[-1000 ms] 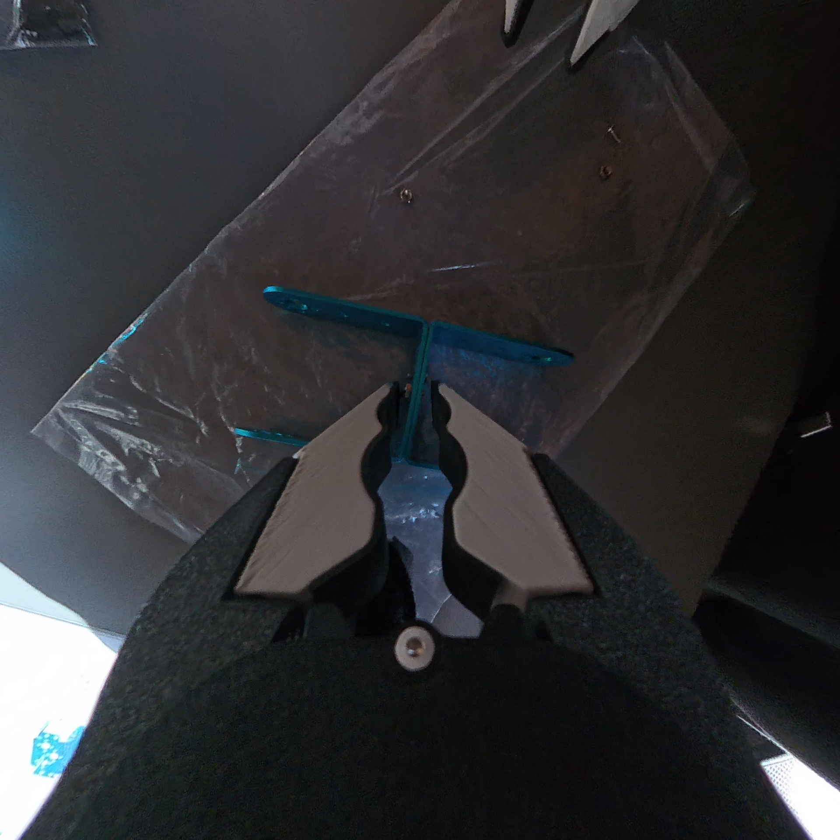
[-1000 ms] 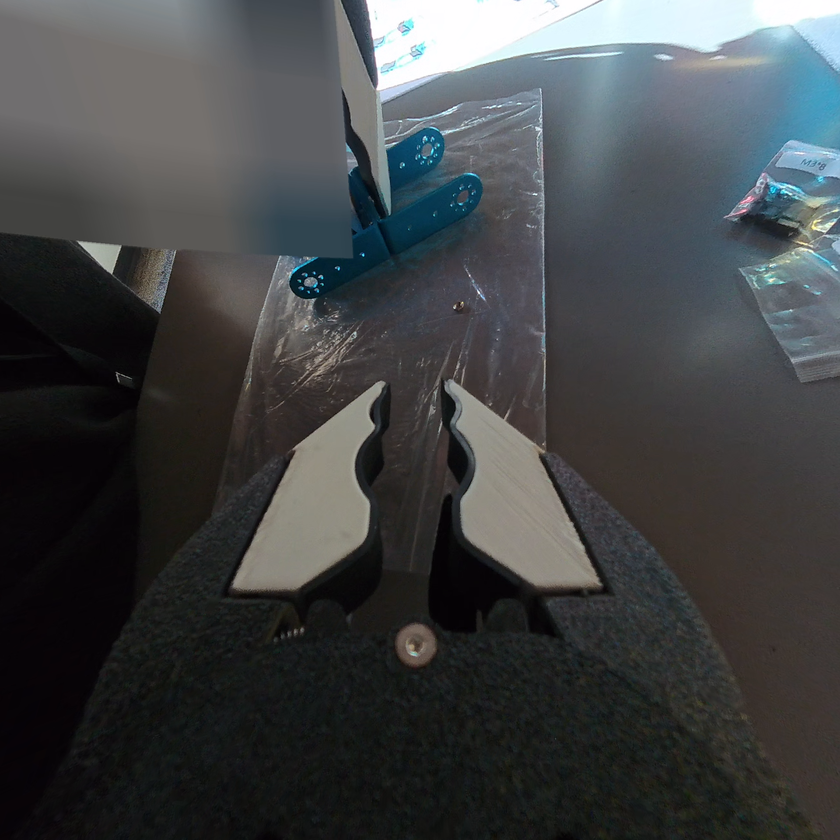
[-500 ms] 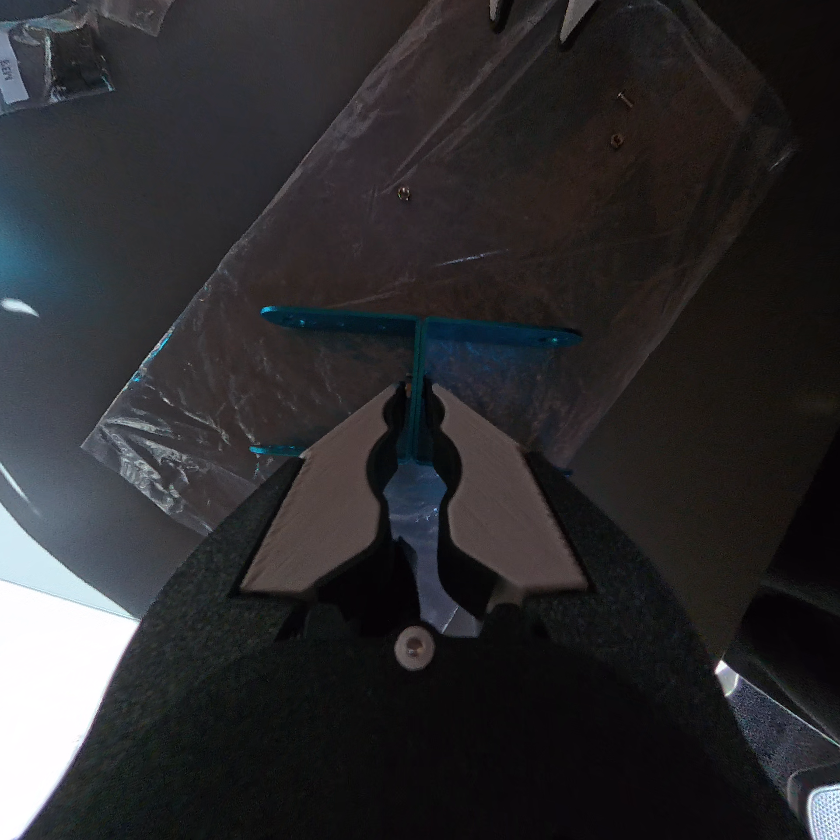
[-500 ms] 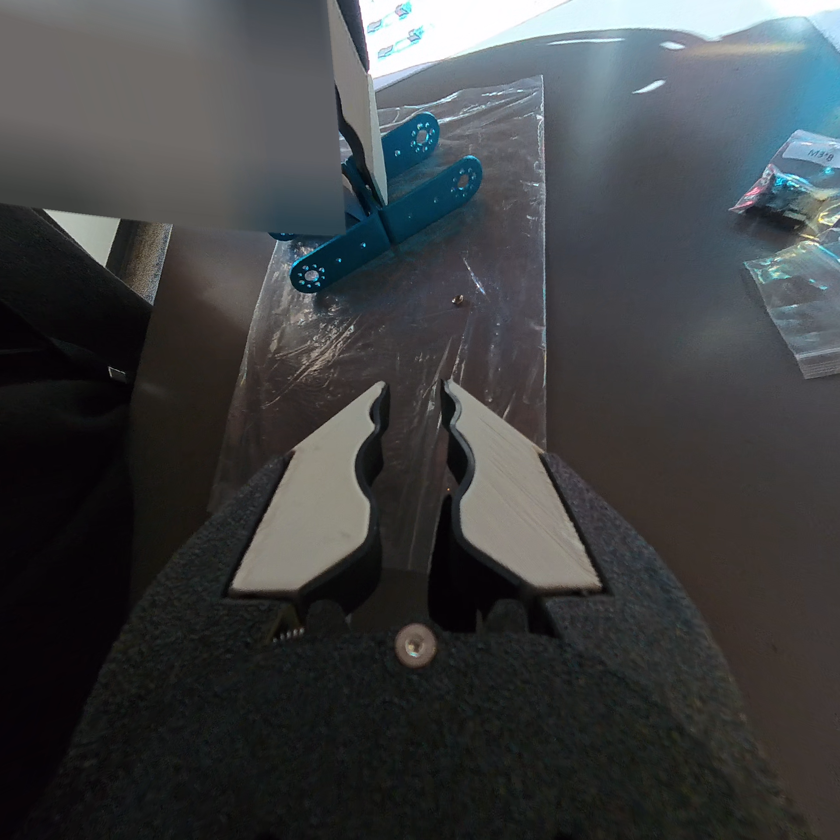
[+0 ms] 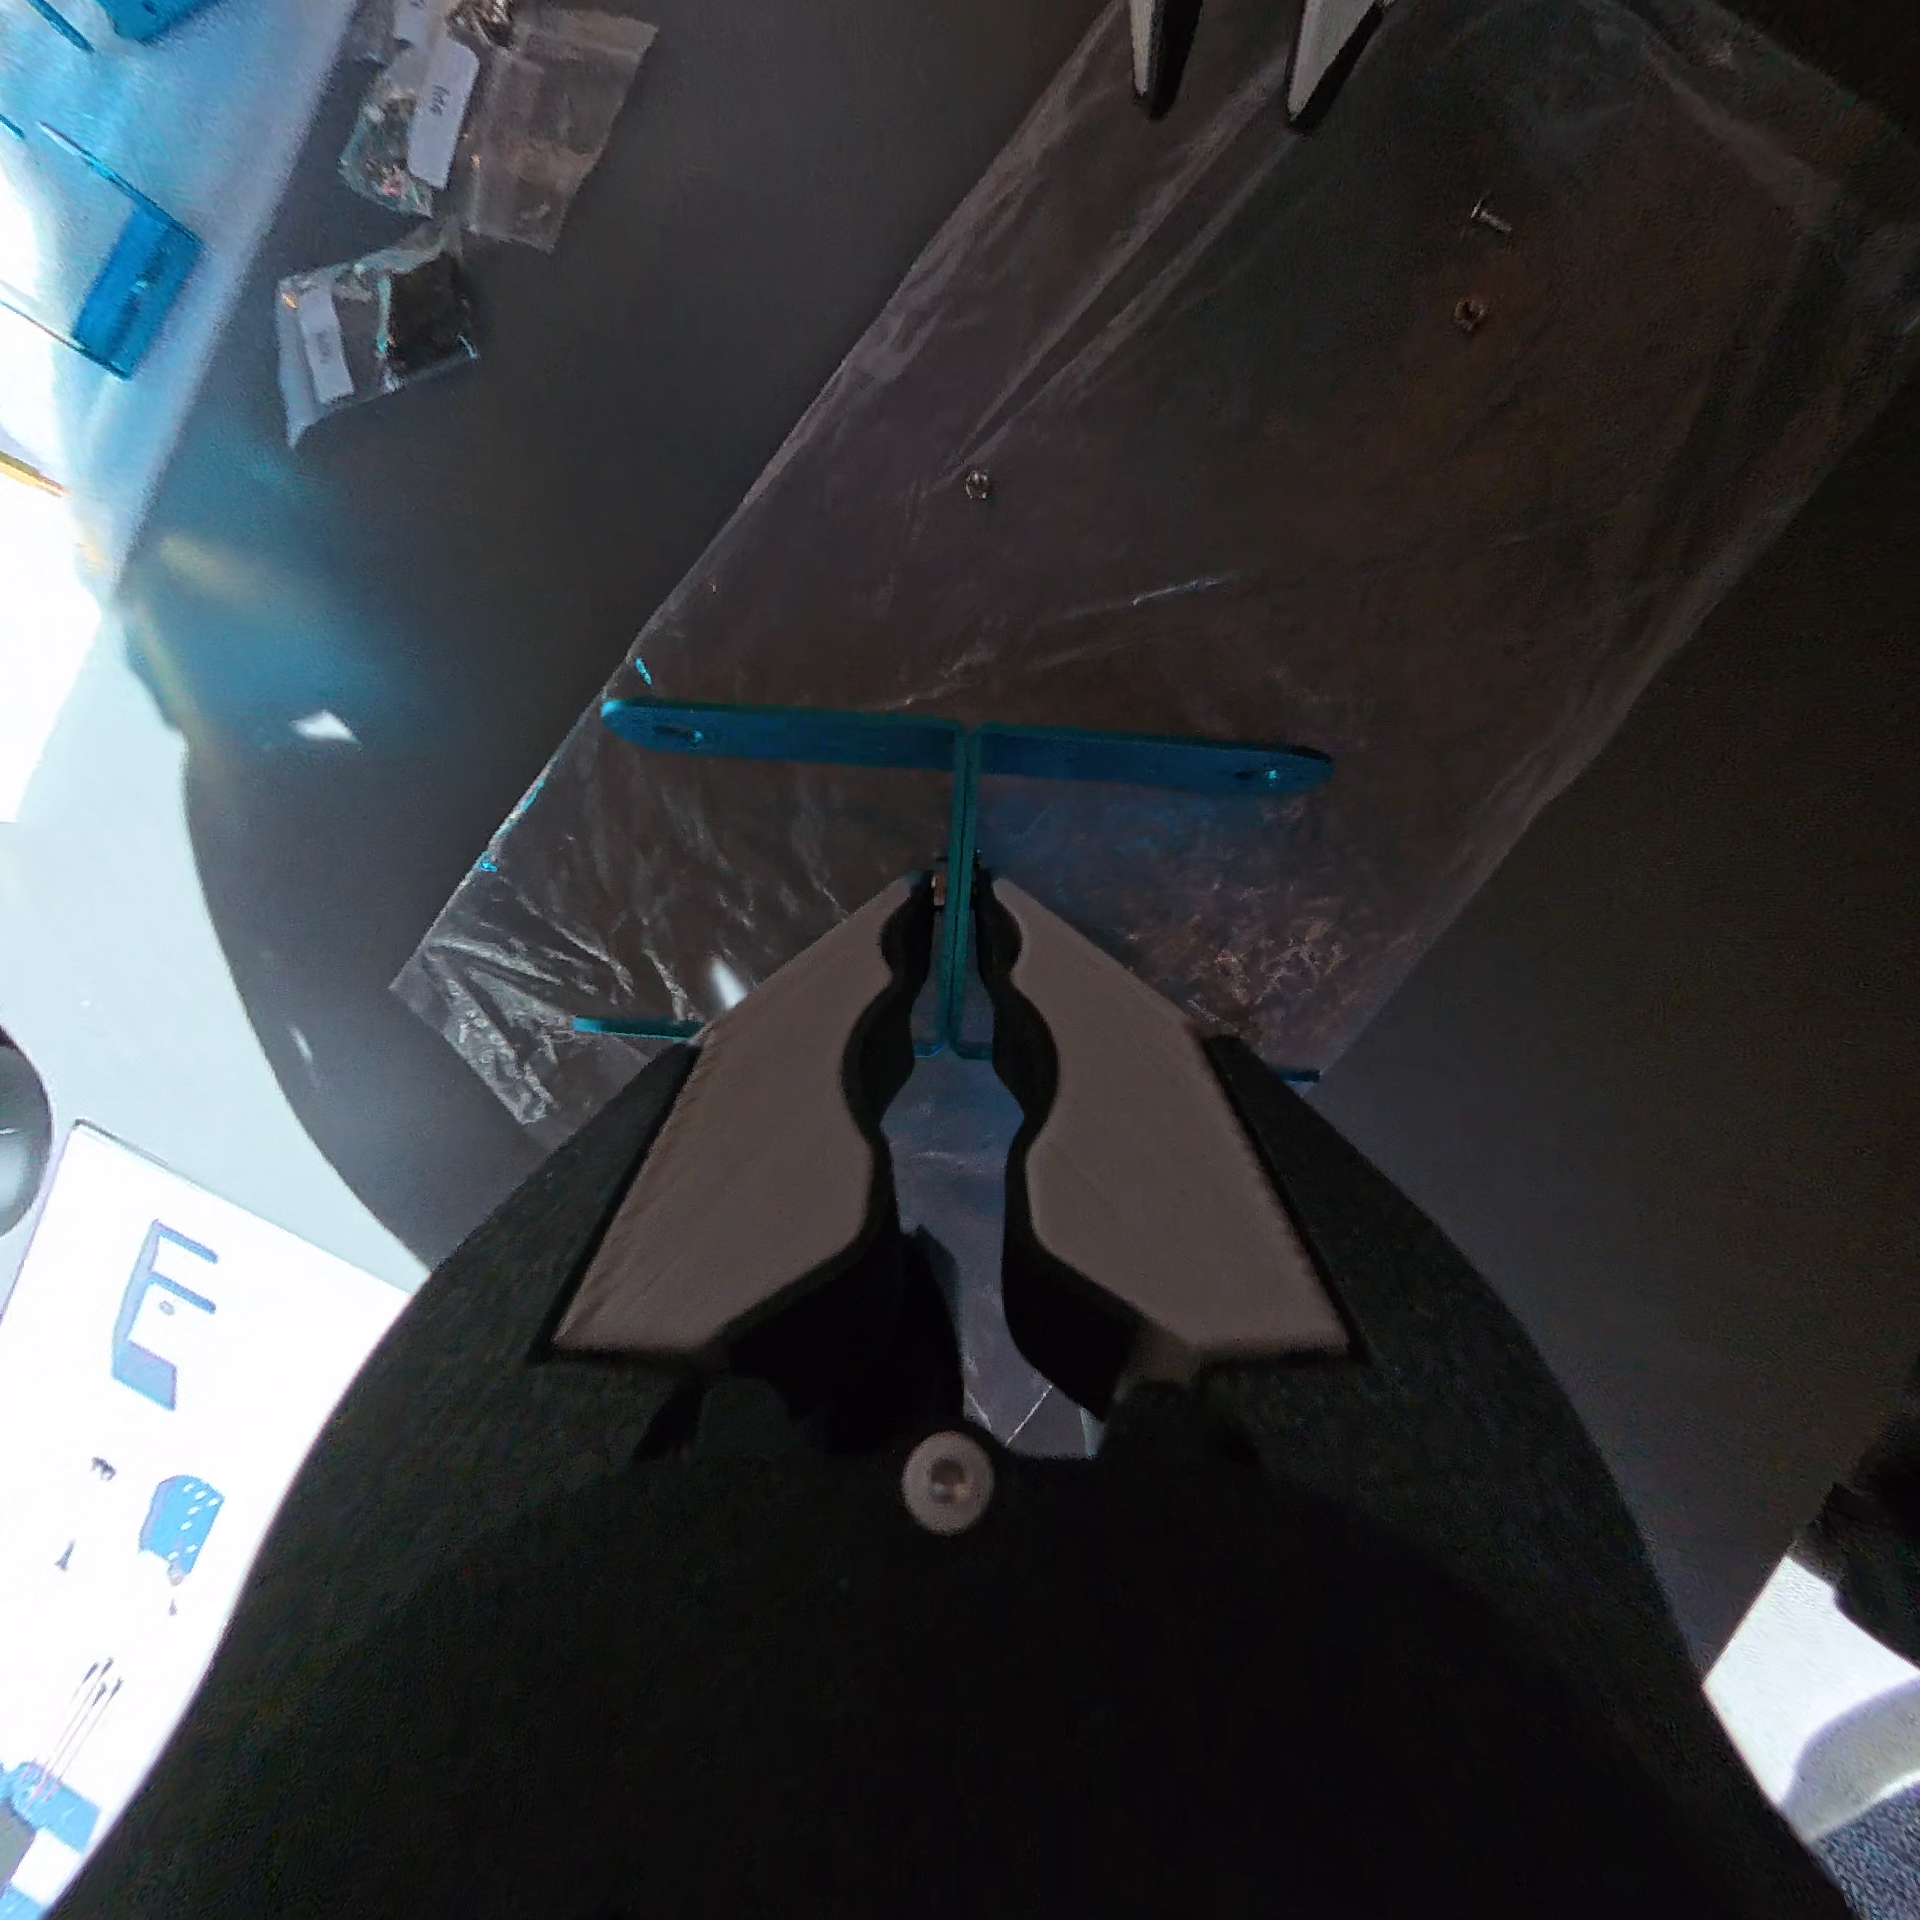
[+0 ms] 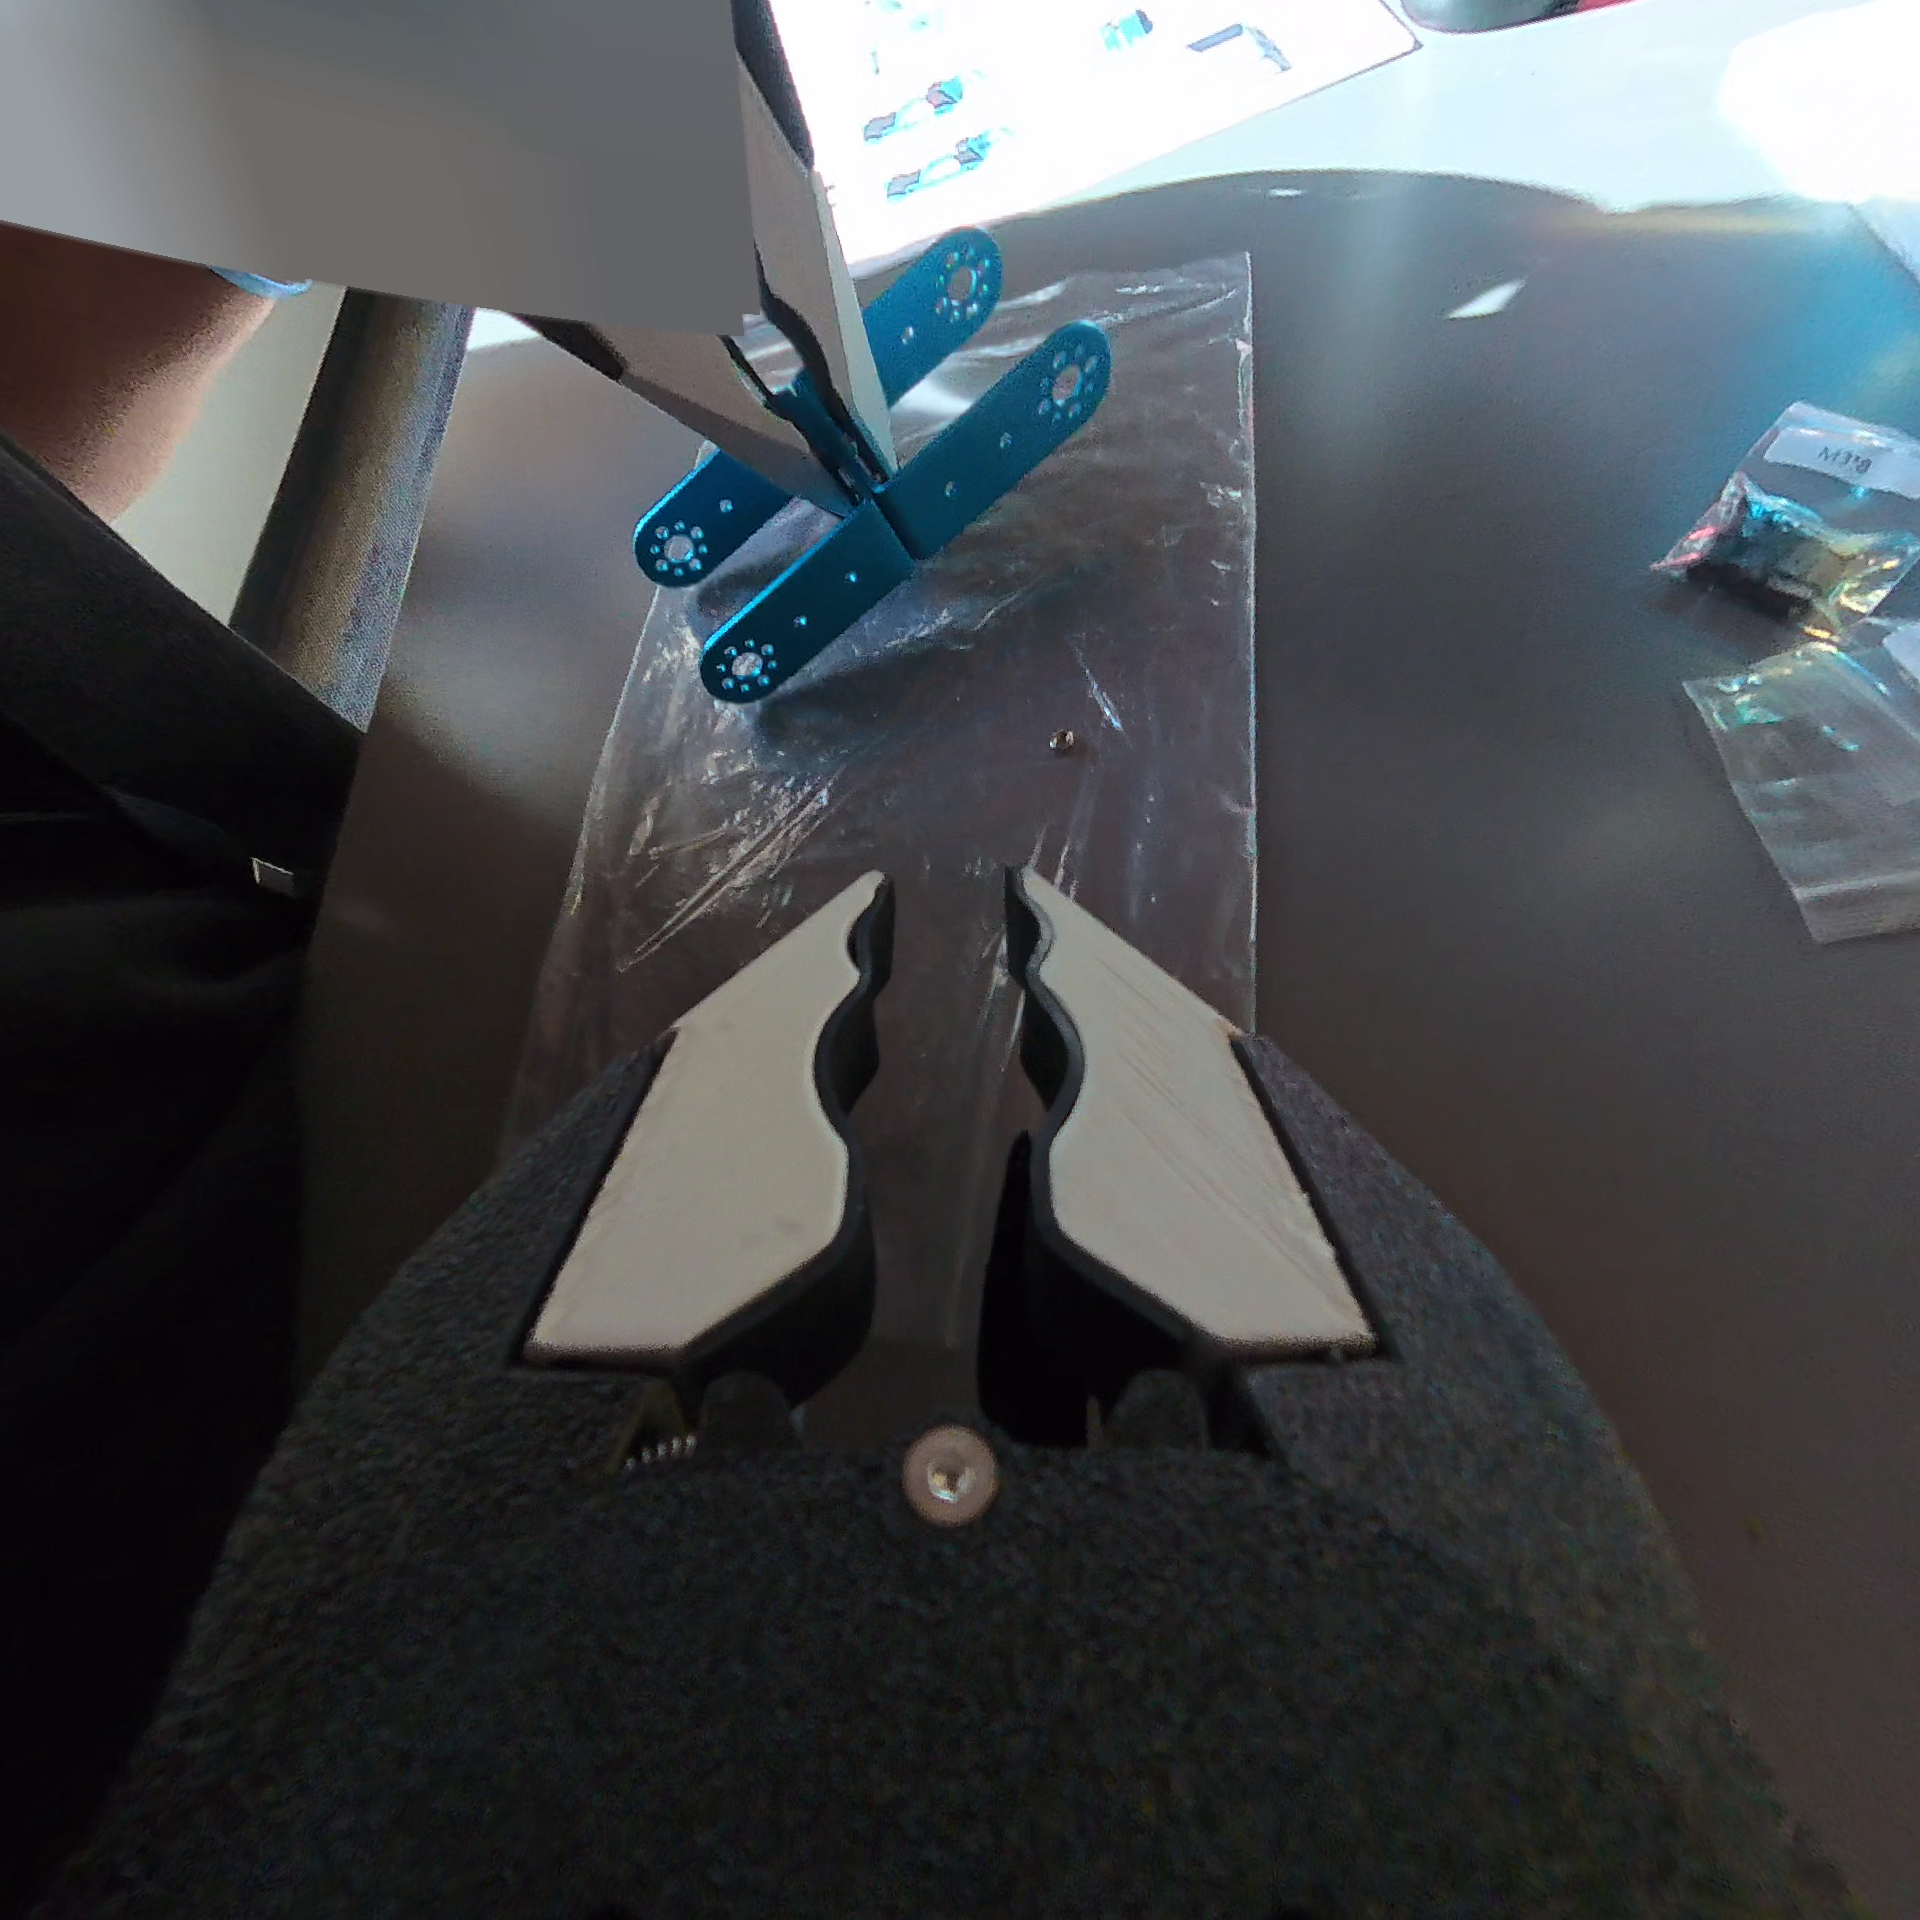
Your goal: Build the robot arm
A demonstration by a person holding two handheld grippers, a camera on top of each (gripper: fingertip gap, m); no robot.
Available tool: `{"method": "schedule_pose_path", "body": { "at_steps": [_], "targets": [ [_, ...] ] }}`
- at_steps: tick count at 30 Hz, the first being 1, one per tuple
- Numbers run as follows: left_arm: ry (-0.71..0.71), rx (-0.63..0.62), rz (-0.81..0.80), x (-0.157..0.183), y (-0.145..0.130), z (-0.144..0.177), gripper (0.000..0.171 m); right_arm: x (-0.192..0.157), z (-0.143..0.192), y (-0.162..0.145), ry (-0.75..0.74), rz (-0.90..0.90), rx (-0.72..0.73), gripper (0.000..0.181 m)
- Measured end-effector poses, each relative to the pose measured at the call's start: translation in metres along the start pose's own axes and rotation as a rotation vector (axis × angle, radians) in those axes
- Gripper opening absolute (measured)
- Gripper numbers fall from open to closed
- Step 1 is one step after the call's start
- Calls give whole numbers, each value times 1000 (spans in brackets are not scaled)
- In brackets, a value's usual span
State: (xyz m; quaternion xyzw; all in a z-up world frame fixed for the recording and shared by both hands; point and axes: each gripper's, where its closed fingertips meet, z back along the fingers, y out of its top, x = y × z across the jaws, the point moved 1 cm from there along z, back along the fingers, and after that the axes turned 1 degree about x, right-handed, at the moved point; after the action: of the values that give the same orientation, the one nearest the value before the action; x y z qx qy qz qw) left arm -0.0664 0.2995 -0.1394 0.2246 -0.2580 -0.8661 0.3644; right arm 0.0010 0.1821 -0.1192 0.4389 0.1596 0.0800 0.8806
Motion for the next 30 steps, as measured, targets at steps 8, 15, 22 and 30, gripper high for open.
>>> {"method": "schedule_pose_path", "body": {
  "at_steps": [8, 15, 22, 30],
  "targets": [
    [-63, 279, 233, -14, 23, 25, 7, -8, 5, 16, 4, 20, 49, 19],
    [-115, 471, 459, -24, 31, 37, 6, -16, 12, 23, 5, 36, 84, 19],
    [-107, 547, 489, -19, 36, 43, 7, -23, 9, 26, 14, 55, 83, 19],
    [-130, 617, 520, -16, 41, 49, 6, -32, -1, 27, 35, 75, 66, 19]
  ]
}}
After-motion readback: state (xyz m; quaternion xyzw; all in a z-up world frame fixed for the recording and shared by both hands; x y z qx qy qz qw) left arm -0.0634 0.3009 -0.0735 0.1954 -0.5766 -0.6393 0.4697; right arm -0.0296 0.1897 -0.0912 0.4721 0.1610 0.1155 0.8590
